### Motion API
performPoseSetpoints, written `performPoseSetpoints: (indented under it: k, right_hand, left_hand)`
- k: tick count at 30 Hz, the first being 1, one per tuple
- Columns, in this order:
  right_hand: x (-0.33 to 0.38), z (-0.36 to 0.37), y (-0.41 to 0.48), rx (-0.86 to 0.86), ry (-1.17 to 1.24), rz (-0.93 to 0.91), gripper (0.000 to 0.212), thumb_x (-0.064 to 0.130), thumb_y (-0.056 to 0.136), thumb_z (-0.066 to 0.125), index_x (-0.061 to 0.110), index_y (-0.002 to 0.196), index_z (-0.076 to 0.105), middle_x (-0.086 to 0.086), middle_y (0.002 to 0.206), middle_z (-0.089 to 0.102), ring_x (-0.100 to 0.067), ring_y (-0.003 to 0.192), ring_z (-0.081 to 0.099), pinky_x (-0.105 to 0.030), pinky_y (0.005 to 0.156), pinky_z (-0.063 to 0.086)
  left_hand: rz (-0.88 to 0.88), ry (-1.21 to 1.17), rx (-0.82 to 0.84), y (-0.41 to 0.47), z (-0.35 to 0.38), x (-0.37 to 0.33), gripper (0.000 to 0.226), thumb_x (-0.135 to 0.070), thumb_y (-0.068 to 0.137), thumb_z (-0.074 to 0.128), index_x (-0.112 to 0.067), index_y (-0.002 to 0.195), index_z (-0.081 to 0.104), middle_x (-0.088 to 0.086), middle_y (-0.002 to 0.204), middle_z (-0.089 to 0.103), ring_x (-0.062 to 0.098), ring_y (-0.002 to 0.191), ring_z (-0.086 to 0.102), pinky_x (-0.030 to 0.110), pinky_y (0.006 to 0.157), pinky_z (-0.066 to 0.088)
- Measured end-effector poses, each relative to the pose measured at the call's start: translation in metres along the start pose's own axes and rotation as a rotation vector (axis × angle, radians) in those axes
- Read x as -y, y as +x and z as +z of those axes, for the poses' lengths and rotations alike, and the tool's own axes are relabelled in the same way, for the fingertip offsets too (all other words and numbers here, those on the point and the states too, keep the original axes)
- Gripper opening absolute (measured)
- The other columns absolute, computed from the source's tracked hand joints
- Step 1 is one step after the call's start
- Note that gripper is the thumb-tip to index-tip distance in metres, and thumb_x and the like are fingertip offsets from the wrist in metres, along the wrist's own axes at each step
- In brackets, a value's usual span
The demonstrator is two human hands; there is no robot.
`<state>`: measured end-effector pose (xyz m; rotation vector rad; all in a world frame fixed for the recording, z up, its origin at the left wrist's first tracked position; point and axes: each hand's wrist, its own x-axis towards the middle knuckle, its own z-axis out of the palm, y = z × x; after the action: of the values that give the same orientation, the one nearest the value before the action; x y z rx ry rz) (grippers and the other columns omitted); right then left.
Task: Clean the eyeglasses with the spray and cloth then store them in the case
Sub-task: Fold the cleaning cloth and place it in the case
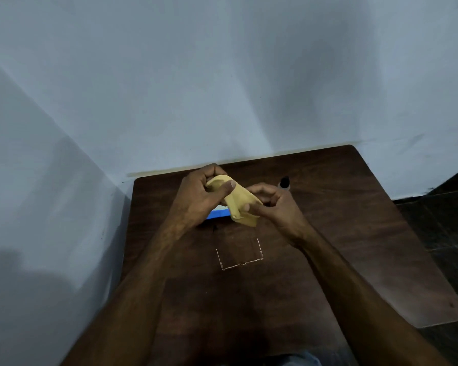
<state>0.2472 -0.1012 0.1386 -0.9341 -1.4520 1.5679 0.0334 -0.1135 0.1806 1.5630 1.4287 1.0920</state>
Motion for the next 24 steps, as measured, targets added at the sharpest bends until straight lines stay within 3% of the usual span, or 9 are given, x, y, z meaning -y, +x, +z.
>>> performPoseSetpoints:
  k: [4,8,12,16,19,21,24]
  right_hand:
    - [0.007,-0.011,0.003,-0.066,-0.046,-0.010,0.016,0.006,0.090,0.076,-0.003,0.103,0.073,-0.017,0.100,0.074,-0.024,0.090,0.069,-0.036,0.077,0.057]
    - [0.015,-0.017,0.006,-0.111,-0.008,-0.037,0.013,0.011,0.092,0.073,-0.001,0.090,0.070,-0.009,0.088,0.066,-0.016,0.083,0.061,-0.027,0.073,0.049]
    - [0.017,-0.018,0.012,-0.189,0.064,-0.040,0.022,0.017,0.093,0.074,-0.004,0.094,0.070,-0.016,0.090,0.064,-0.021,0.087,0.059,-0.044,0.080,0.049]
    - [0.016,-0.012,0.014,-0.263,0.077,0.011,0.019,0.025,0.089,0.077,0.011,0.103,0.078,-0.016,0.105,0.076,-0.020,0.096,0.069,-0.063,0.091,0.055]
    - [0.011,-0.011,0.015,-0.279,0.089,0.053,0.020,0.024,0.091,0.076,0.013,0.108,0.078,-0.009,0.107,0.078,-0.020,0.100,0.072,-0.066,0.097,0.053]
    - [0.012,-0.013,0.013,-0.247,0.139,0.069,0.024,0.024,0.092,0.075,0.009,0.111,0.078,-0.016,0.112,0.076,-0.026,0.102,0.070,-0.067,0.099,0.052]
    - [0.017,-0.018,0.008,-0.143,0.265,0.062,0.025,0.013,0.089,0.076,0.005,0.112,0.076,-0.017,0.111,0.074,-0.026,0.100,0.068,-0.052,0.091,0.057]
  left_hand:
    - [-0.004,0.070,-0.050,0.001,-0.010,0.002,0.009,-0.017,0.092,0.080,-0.017,0.093,0.072,-0.014,0.079,0.071,-0.002,0.070,0.068,0.011,0.060,0.049]
    - [-0.041,0.018,-0.096,0.001,-0.015,0.007,0.010,-0.027,0.090,0.083,-0.027,0.090,0.073,-0.016,0.079,0.074,-0.002,0.073,0.066,0.014,0.062,0.049]
    - [-0.106,-0.206,-0.216,-0.001,-0.006,0.016,0.007,-0.018,0.092,0.080,-0.013,0.094,0.075,-0.010,0.076,0.076,0.000,0.072,0.068,0.018,0.064,0.053]
    - [-0.231,-0.390,-0.335,-0.004,0.008,0.029,0.008,-0.015,0.094,0.077,-0.011,0.101,0.077,-0.007,0.086,0.081,0.004,0.083,0.074,0.023,0.073,0.061]
    - [-0.306,-0.451,-0.397,-0.005,0.015,0.040,0.017,-0.021,0.093,0.078,-0.010,0.107,0.079,-0.006,0.091,0.082,0.008,0.090,0.075,0.024,0.074,0.059]
    - [-0.328,-0.486,-0.425,-0.007,0.018,0.044,0.013,-0.026,0.095,0.077,-0.015,0.100,0.080,-0.007,0.087,0.080,0.004,0.085,0.071,0.027,0.074,0.056]
    - [-0.301,-0.512,-0.459,-0.010,0.020,0.043,0.015,-0.028,0.096,0.075,-0.015,0.091,0.081,-0.002,0.082,0.077,0.008,0.076,0.068,0.026,0.068,0.055]
